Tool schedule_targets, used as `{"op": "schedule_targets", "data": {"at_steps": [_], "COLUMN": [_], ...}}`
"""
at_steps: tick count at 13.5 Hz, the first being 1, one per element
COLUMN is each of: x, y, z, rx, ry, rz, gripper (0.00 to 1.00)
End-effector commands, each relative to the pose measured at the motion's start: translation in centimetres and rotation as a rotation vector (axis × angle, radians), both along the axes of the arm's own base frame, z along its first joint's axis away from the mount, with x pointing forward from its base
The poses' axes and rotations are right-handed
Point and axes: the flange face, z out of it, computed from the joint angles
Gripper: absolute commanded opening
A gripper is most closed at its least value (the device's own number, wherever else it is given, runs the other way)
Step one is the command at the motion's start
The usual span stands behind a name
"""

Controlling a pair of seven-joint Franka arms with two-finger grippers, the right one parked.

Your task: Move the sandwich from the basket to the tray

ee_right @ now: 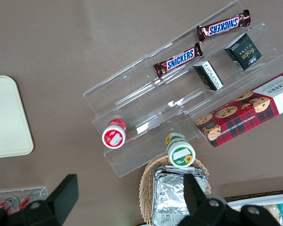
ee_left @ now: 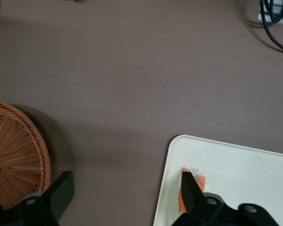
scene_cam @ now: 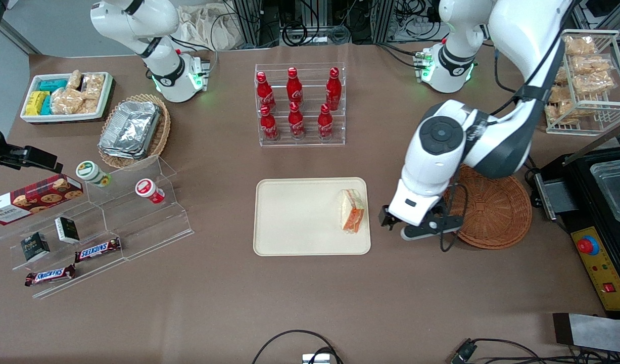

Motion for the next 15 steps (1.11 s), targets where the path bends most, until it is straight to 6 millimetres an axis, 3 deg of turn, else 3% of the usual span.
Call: {"op": "schedule_targets", "data": {"at_steps": [1,10,15], "x": [0.4,0.5,0.5], "y": [2.8,4.6,11.1], "z": [2.6,3.5,6.7], "rx": [0.008,0.008,-0.025], "ry": [0.014,0.029,0.073], "rz": [0.032,0.038,-0.037], "gripper": [1.0,1.0,1.0]}}
